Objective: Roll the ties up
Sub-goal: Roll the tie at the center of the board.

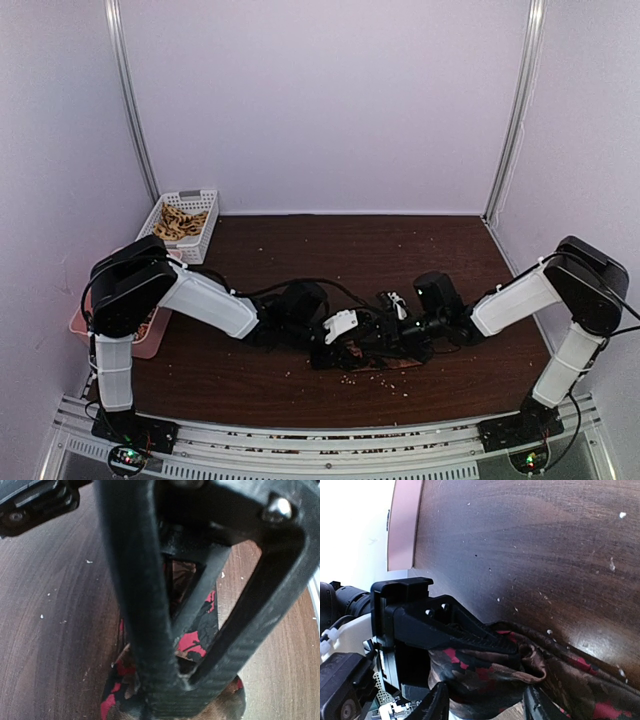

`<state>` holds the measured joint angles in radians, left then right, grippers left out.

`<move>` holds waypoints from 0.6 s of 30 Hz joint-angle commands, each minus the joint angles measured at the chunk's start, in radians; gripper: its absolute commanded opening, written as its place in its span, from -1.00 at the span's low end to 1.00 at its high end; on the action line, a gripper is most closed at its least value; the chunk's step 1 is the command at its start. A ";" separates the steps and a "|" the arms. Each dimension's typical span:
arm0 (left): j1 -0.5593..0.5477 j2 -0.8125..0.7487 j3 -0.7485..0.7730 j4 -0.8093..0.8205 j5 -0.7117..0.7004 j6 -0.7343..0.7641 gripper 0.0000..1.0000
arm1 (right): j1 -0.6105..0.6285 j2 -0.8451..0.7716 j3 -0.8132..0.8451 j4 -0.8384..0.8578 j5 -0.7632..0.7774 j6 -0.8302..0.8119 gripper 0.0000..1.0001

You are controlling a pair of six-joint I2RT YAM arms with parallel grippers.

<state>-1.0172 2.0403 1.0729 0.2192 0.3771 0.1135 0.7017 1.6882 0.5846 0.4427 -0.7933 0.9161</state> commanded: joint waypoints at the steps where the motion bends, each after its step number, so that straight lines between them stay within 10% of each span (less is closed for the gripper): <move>1: 0.004 0.060 -0.038 -0.168 -0.095 -0.006 -0.44 | 0.023 0.040 0.035 0.056 -0.008 0.035 -0.05; 8: 0.000 0.053 -0.056 -0.133 -0.115 -0.020 -0.34 | 0.033 0.080 0.057 -0.077 0.017 -0.052 -0.96; 18: 0.005 0.039 -0.074 -0.057 -0.153 -0.031 0.05 | 0.008 0.075 -0.015 -0.096 0.032 -0.108 -1.00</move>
<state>-1.0203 2.0361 1.0561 0.2493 0.3244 0.0982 0.7113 1.7302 0.6285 0.4511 -0.8070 0.8471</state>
